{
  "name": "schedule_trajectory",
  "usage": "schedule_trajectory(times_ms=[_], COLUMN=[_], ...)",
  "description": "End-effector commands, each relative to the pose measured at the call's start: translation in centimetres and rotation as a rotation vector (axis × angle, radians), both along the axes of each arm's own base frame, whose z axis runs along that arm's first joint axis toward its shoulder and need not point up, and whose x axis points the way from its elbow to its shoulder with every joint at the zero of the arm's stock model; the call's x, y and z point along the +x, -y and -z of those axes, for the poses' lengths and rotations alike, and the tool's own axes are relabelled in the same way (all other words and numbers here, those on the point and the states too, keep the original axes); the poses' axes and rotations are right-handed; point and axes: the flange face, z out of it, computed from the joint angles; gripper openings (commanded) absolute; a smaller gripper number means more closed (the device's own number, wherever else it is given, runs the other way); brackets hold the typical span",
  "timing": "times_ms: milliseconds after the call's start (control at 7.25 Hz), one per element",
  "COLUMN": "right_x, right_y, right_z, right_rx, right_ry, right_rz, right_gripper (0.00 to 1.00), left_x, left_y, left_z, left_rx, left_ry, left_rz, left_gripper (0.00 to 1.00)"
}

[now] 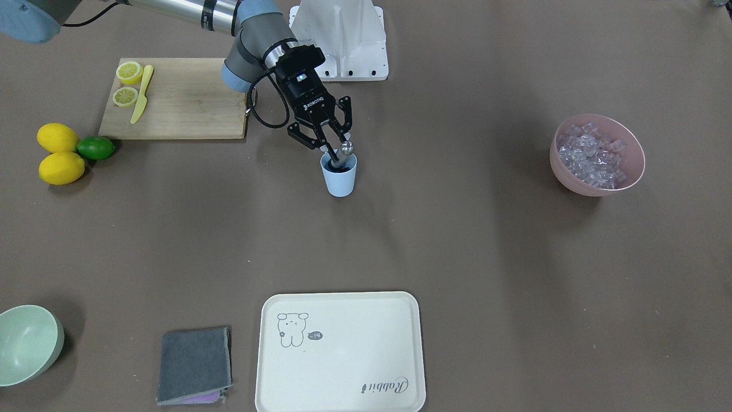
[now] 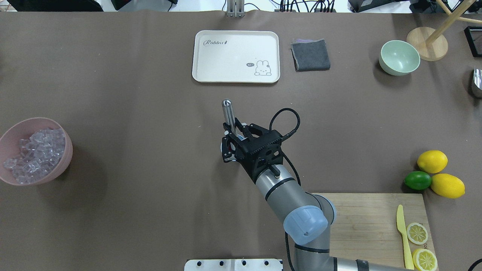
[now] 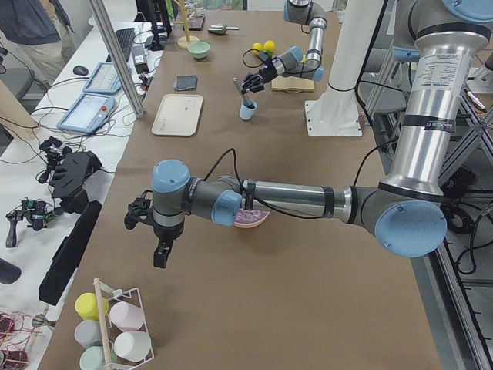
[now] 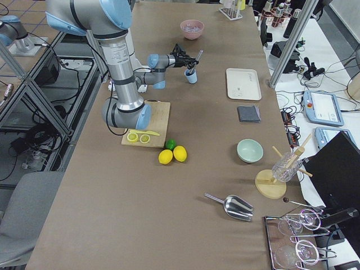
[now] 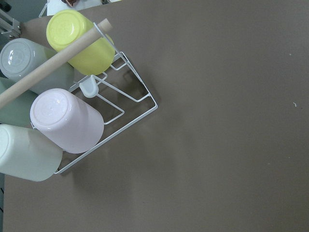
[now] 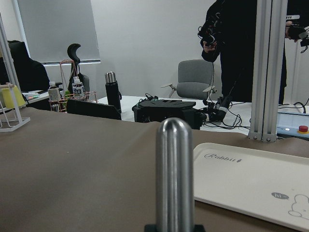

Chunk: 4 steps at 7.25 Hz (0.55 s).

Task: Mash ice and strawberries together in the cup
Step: 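Press the steel rod down repeatedly on the cup contents with right gripper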

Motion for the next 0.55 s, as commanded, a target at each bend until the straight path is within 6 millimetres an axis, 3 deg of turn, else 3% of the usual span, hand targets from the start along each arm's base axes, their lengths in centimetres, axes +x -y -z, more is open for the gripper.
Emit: schedule_trajectory(times_ms=[0,414], right_x=[1.1,2.3], right_y=[1.4,3.3], right_z=[1.9,3.3], right_rx=[0.009,0.018], right_ry=[0.030,0.051], right_rz=[-0.025,-0.051], right_gripper=[0.00,0.00], left_x=[0.0,0.0], left_y=[-0.1,0.0], left_z=[0.2,0.0], left_rx=[0.005,0.000], left_ry=[-0.001,0.000], left_rz=[0.001,0.001], left_gripper=[0.97,0.97])
